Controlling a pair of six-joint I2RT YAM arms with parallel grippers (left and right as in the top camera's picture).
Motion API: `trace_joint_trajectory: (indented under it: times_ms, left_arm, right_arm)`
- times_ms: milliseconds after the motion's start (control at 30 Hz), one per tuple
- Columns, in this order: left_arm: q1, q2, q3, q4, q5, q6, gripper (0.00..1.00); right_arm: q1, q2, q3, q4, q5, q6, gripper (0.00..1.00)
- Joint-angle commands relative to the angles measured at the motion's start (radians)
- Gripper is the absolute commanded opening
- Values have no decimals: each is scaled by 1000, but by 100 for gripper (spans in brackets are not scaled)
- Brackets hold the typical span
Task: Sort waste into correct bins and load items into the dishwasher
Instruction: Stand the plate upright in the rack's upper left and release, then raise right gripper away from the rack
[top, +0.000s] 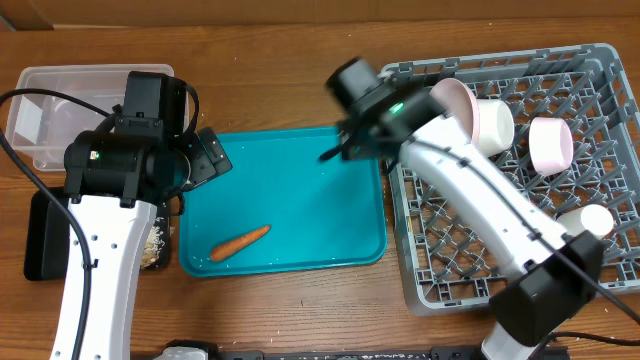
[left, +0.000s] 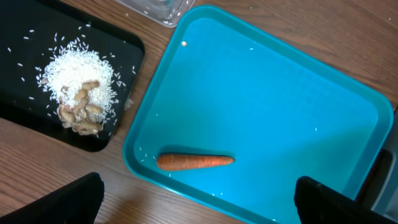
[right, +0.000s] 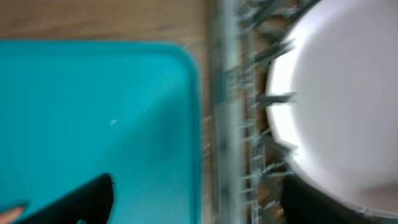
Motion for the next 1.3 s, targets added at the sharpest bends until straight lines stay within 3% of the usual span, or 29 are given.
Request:
trace_joint_trajectory:
  times_ms: [0,67,133,167,433,667,833,1167,1267]
  left_arm:
    - [3,5,-23,-3,12,-12,100]
    - [3,5,-42,-3,15,-12,100]
    - [3,5,-67,0,15,-13,100]
    - [3,5,-75,0,15,-13,100]
    - [3,5,-86,17,16,-13,100]
    - [3,5,-86,27,16,-13,100]
    - [3,5,-86,26,16,-12,100]
    - [3,5,-86,10,16,-12,100]
    - [3,5,-86,10,16,-12,100]
  right_arm:
    - [-164,-26,93,-18,-3,-2,59]
    - [-248,-26,116,-26,-5,-1,33]
    - [-349,-26,126,-27,-31,-2,18]
    - [-391,-26,126,-30,-43,-2,15]
    - [-636,-13,117,-38,-193,-45,14]
    - [-639,30,95,-120,-489,-221,15]
    - [-620,33,43,-146,-713,-437,15]
    - [-620,33,43,-142,-704,-447,21]
    - [-620,33,43,-138,-677,-447,32]
